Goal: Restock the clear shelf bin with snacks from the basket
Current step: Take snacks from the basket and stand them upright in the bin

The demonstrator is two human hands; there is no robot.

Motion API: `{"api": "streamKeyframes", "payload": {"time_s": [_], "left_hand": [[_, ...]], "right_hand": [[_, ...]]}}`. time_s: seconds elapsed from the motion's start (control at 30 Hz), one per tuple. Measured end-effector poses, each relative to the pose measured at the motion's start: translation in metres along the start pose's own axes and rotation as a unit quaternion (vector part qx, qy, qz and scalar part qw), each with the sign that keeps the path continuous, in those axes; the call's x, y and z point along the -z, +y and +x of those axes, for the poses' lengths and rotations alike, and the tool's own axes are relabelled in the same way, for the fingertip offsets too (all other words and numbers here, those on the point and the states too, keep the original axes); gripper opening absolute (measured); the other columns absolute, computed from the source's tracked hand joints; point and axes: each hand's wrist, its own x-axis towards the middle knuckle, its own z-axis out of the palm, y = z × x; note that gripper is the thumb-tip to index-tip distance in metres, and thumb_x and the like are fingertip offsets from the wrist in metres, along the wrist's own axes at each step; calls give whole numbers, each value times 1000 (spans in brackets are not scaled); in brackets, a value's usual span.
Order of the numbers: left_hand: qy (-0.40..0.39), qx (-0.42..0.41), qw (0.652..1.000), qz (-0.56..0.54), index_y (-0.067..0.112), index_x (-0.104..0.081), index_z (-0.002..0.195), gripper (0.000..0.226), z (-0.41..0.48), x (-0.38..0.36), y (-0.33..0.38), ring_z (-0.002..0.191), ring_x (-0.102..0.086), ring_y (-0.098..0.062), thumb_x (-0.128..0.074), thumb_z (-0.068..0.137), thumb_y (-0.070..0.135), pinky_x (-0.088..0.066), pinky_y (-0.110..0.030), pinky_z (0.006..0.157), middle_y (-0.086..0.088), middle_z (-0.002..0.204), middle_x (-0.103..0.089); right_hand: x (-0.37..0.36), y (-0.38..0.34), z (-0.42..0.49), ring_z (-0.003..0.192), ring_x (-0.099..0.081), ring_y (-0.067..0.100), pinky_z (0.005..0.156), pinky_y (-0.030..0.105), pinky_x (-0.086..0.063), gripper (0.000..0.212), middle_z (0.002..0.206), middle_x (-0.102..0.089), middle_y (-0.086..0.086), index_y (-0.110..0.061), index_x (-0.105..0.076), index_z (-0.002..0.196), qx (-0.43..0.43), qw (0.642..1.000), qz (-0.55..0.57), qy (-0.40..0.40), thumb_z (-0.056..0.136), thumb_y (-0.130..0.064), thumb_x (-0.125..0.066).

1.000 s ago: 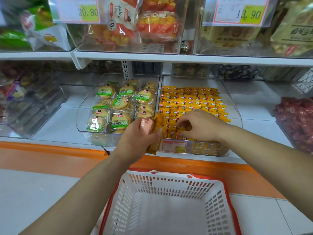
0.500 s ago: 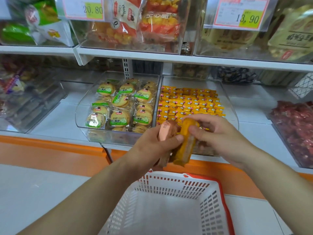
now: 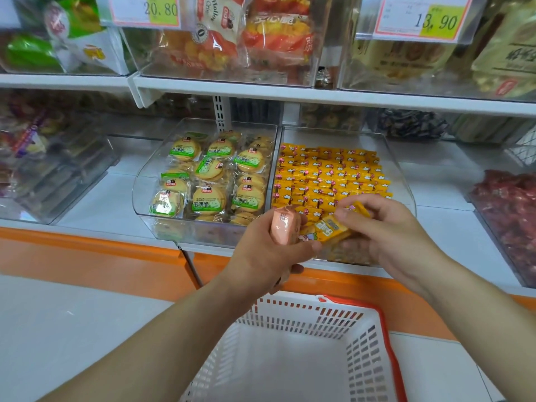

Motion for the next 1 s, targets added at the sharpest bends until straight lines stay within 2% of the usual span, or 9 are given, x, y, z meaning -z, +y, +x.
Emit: {"api": "streamKeyframes", "payload": {"time_s": [0.1,0.23,0.33,0.43,0.57,0.7,0.8,0.9,1.0], "left_hand": [[26,17,999,-32,32,-67,109,37,1,3,-1,75,-76,-10,-88,78,30,-66,-35,69,8,94,-77],[88,15,994,-68,23,-66,115,39,4,11,2,73,-75,-8,-85,81,24,-57,-20,56,-5,100,-76],[78,-14,995,-60,21,-67,112,34,5,13,3,74,-76,-11,-84,83,19,-57,-20,58,-4,93,-77],[44,-8,998,-32,18,-67,108,30,6,16,3,66,-72,-11,-84,84,22,-57,-24,59,-1,77,-75],[60,42,997,32,16,-64,109,34,13,32,5,59,-65,-16,-82,85,30,-53,-30,52,-1,68,-71],[67,53,995,50,10,-60,122,36,14,41,3,69,-70,-18,-77,91,18,-48,-21,46,-10,88,-71],[78,50,994,55,11,-49,141,59,16,44,3,85,-75,-24,-77,90,20,-56,-26,53,-13,115,-69],[98,44,994,16,13,-43,145,66,18,46,1,80,-78,-20,-78,89,20,-66,-42,74,-10,116,-69],[114,54,992,31,18,-45,133,55,19,49,0,93,-75,-23,-77,90,27,-64,-41,72,-7,114,-69]], "right_hand": [[1,2,4,81,-75,23,62,26,-58,39,88,-75,3,-22,-77,92,13,1000,24,1,58,-40,-85],[0,3,5,92,-74,21,70,29,-59,38,100,-76,-1,-30,-75,97,-23,996,-38,-72,62,-28,-89],[-13,9,0,96,-73,12,76,26,-58,45,106,-74,-10,-40,-68,111,-26,986,-120,-115,70,-30,-85],[-25,12,0,92,-71,11,78,29,-57,45,100,-74,-10,-46,-58,124,12,982,-166,-86,84,-37,-77],[-19,4,13,80,-68,11,62,20,-51,46,93,-70,-14,-50,-54,128,65,986,-153,-9,92,-25,-69],[-13,0,30,85,-68,2,72,25,-53,36,105,-63,-11,-47,-55,110,132,973,-151,114,87,-26,-75],[-22,9,39,85,-69,0,70,20,-53,39,104,-65,-12,-45,-51,102,139,972,-163,93,85,-22,-78],[-28,21,44,89,-64,0,76,24,-52,38,98,-65,-17,-39,-51,104,149,940,-302,46,84,-22,-78],[-30,23,45,93,-64,15,78,31,-52,36,101,-66,-11,-36,-51,112,168,872,-460,-6,86,-33,-76]]}}
